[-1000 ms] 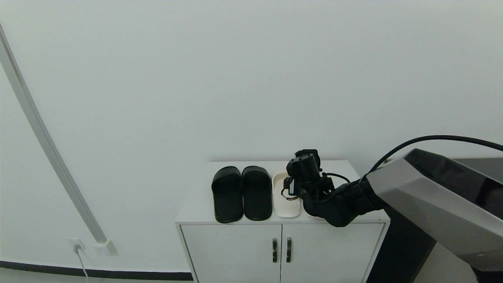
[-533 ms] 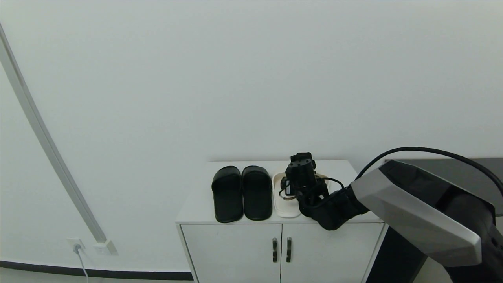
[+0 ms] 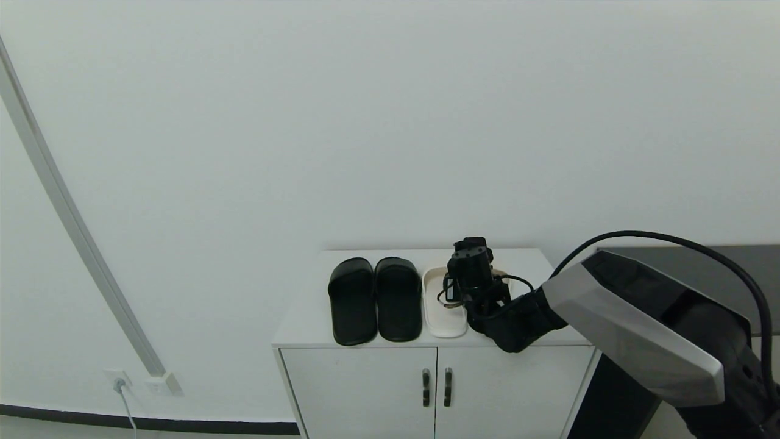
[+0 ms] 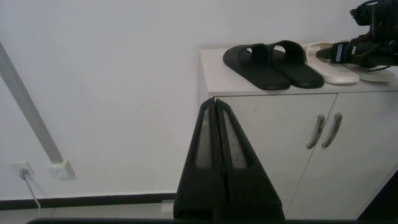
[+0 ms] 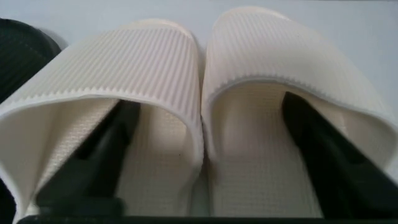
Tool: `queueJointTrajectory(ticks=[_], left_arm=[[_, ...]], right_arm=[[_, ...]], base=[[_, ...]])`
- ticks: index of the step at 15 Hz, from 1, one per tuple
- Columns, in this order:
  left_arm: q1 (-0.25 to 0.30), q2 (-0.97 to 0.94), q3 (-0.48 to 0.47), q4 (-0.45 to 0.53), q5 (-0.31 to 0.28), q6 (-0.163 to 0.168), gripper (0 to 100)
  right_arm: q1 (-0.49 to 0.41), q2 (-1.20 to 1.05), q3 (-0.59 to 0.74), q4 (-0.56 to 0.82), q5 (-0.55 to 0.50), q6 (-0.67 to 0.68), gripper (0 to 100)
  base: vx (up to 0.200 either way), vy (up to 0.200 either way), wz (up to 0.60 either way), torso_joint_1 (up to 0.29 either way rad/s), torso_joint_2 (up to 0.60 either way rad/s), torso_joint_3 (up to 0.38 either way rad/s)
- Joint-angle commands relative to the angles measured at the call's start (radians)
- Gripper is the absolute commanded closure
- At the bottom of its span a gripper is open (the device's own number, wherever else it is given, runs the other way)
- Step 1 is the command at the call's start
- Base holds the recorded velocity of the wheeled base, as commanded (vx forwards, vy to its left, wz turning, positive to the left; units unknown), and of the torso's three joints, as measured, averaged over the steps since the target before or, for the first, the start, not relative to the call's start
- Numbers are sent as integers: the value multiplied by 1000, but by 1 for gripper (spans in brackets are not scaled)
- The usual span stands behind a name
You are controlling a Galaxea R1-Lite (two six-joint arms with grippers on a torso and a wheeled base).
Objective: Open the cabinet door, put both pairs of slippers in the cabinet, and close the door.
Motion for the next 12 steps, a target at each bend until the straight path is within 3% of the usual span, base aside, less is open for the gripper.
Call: queueJointTrajectory(ticks=[1, 7, 12], left_arm=[[0, 0, 0, 0, 0, 0, 100], [0, 0, 0, 0, 0, -1, 100], [0, 0, 0, 0, 0, -1, 100]], right_arm=[[0, -13, 5, 0, -3, 1, 100], [8, -154, 126, 0, 1, -2, 100], [64, -448, 406, 0, 92, -8, 100]], base=[[0, 0, 0, 0, 0, 0], [0, 0, 0, 0, 0, 0], [0, 0, 0, 0, 0, 0]])
